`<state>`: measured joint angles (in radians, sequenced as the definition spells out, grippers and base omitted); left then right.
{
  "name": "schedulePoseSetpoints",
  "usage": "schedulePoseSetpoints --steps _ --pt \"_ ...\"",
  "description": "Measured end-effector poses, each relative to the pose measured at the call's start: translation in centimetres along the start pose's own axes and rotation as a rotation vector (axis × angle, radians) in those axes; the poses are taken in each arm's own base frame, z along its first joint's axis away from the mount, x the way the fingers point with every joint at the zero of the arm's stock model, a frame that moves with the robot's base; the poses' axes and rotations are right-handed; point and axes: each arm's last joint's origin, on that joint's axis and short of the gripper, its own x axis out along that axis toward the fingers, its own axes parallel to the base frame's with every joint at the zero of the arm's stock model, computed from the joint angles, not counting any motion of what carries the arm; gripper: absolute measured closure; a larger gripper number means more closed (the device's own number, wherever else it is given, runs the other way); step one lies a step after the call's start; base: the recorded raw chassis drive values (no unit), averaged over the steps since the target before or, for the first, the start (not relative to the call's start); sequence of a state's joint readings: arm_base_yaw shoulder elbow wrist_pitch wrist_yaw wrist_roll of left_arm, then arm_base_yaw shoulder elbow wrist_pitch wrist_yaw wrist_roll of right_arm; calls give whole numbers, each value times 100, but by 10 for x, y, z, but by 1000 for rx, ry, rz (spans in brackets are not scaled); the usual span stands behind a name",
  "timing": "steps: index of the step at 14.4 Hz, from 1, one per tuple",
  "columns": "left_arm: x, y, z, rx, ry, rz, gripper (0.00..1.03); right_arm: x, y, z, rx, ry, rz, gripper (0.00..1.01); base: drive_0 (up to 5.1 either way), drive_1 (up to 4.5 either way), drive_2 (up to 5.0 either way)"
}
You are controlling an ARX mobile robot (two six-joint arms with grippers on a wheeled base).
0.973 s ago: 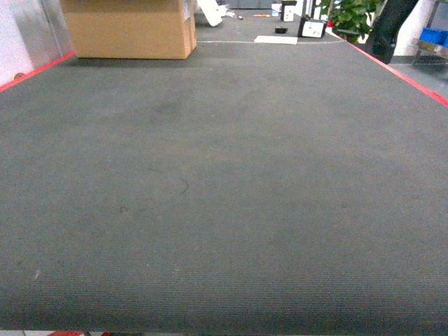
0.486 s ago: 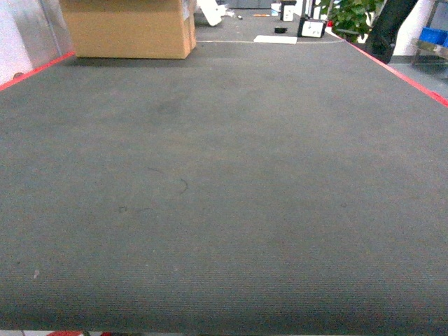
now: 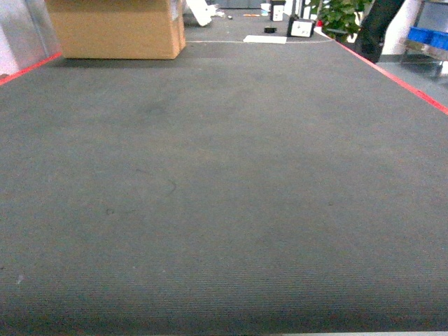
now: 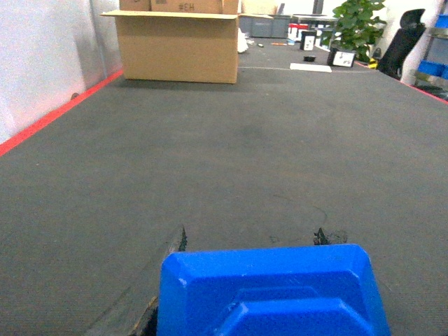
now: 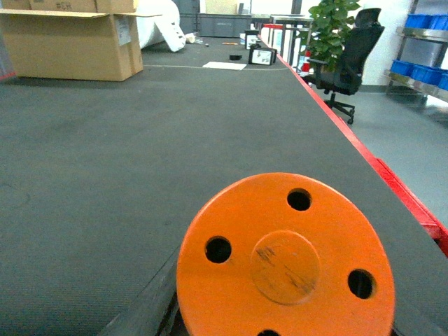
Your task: Sort blue parts and orange caps into right shelf containers
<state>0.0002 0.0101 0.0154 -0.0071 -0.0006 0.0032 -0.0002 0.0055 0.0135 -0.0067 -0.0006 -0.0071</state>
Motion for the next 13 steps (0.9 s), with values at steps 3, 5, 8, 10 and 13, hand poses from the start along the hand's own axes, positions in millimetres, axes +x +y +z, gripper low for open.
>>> schedulePoseSetpoints --steps 3,5,8,10,13 --pt "0 0 0 0 0 0 59 0 0 0 0 0 0 57 -188 -188 -188" --pt "0 0 0 0 0 0 59 0 0 0 0 0 0 57 -186 -186 -186" --pt "0 0 0 0 0 -1 59 0 0 0 0 0 0 57 -157 -157 -157" --pt "0 0 0 0 0 -1 59 0 0 0 0 0 0 57 -156 -156 -156" --pt "0 0 0 0 0 -1 59 0 0 0 0 0 0 57 -163 -163 -163"
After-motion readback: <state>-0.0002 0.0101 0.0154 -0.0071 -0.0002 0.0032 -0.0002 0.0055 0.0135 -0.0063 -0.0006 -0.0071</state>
